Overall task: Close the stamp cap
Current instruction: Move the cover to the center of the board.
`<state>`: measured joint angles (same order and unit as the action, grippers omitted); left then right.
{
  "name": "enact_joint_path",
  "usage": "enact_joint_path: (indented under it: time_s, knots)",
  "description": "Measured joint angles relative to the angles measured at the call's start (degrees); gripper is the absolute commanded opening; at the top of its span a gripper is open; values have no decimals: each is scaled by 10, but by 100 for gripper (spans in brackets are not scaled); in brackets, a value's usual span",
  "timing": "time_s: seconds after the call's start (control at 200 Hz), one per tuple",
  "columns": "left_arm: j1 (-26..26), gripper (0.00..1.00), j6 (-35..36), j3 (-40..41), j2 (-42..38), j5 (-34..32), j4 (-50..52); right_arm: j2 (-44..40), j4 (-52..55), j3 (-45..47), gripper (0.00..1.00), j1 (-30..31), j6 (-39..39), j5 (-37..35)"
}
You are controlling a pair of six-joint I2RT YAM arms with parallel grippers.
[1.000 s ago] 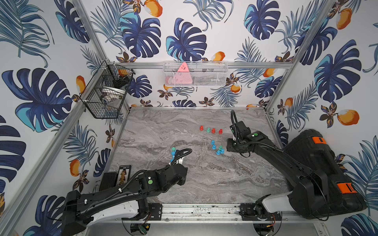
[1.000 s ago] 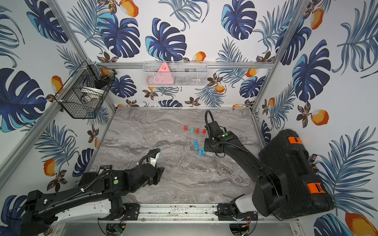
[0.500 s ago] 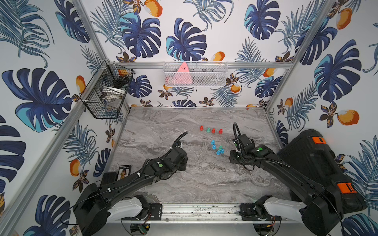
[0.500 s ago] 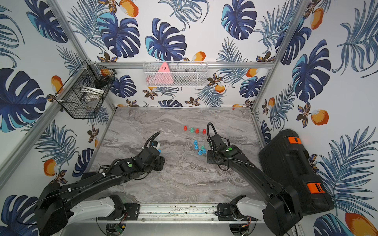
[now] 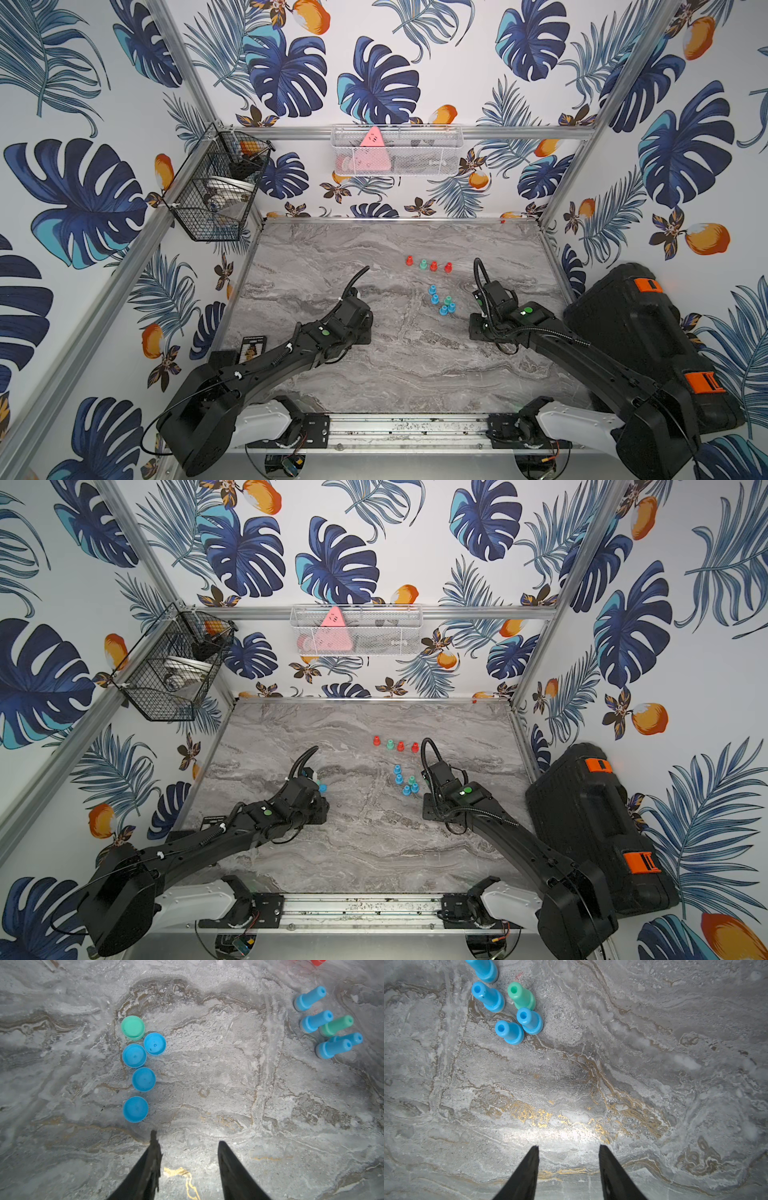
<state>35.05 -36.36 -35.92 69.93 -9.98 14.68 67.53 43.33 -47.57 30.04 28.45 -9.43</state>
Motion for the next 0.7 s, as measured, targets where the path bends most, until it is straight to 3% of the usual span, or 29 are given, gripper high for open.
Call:
enact_joint_path:
  time_s: [0.701]
  knots:
    - [-64, 49, -2, 23, 71, 23, -73, 0, -2, 6, 49, 7, 6, -8]
